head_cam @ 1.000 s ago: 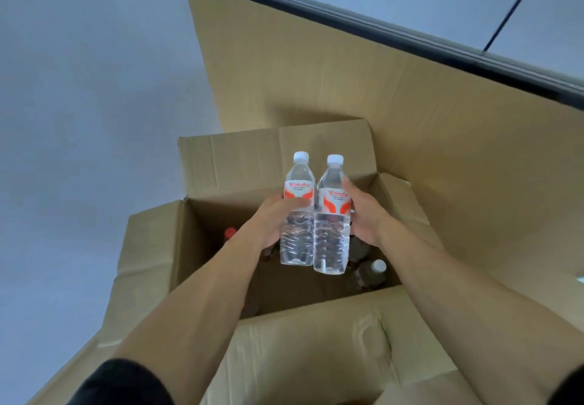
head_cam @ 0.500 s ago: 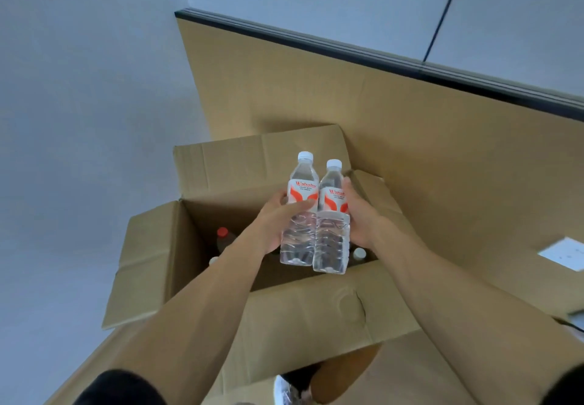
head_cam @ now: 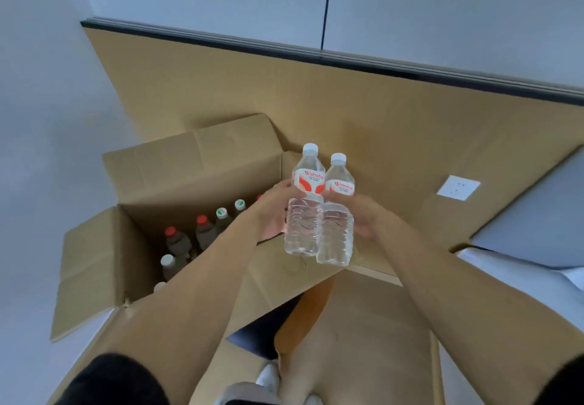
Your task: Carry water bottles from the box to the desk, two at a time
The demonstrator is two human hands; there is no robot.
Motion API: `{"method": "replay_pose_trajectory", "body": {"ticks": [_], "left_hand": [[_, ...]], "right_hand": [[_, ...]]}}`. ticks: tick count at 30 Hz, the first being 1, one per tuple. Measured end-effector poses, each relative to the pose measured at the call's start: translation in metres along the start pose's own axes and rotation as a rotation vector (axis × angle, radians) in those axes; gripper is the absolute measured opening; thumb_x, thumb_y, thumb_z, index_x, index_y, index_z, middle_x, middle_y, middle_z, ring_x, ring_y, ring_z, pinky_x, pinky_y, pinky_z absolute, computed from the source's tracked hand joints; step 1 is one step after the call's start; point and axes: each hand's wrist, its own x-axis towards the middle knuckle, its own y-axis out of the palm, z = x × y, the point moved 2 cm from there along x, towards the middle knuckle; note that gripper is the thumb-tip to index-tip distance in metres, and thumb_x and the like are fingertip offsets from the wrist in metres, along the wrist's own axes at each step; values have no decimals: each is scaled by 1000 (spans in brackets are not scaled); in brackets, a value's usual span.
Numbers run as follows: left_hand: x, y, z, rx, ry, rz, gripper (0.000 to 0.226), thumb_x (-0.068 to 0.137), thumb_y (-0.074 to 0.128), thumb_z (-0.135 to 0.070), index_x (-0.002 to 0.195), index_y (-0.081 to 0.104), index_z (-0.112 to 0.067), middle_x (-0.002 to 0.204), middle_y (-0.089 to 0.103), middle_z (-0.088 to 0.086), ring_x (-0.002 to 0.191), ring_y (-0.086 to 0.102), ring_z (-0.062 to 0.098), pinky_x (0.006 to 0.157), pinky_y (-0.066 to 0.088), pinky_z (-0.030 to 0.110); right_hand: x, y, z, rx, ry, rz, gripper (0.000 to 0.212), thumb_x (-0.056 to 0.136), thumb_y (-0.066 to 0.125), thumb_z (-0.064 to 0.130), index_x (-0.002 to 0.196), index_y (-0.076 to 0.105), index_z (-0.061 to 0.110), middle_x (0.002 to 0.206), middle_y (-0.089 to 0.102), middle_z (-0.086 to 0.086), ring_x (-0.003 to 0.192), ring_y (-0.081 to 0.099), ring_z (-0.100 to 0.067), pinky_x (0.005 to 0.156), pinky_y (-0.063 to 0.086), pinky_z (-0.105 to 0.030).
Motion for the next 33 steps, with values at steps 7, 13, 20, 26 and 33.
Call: {"method": "replay_pose_trajectory", "body": {"ticks": [7,13,20,26,33], "left_hand": [[32,66,11,58,-4,165,50,90,72,-9,135,54,-21,121,72,8,105,72,24,77,60,34],[47,125,37,173,-56,332,68,80,84,-20,136,47,-29,125,66,5,101,73,25,81,61,43],[24,205,86,445,-44,670,43,83,82,-17,119,59,-19,109,70,8,97,69,29,88,57,48],[-42,276,139,484,-172,950,77,79,83,-9,142,42,-23,112,66,8,92,68,24,88,56,44],[-160,347,209,635,-313,1256,70,84,68,1,141,42,-31,114,63,12,86,61,25,67,57,36]], "right_hand": [[-55,-63,-10,190,-111,-276,74,67,90,23,131,59,-1,127,66,-21,116,65,-38,103,48,-58],[-119,-91,-40,315,-226,-534,68,79,79,26,135,55,-4,135,59,-26,120,61,-41,107,45,-57],[-238,-113,-120,565,-198,-784,52,93,63,42,132,57,9,108,64,-13,94,62,-31,85,50,-42],[-353,-106,-204,781,-302,-1002,52,92,59,42,135,59,11,122,67,-12,103,68,-32,83,56,-46],[-480,-47,-289,858,-557,-1124,33,84,72,34,107,77,10,103,75,-12,93,74,-28,82,60,-43]]}}
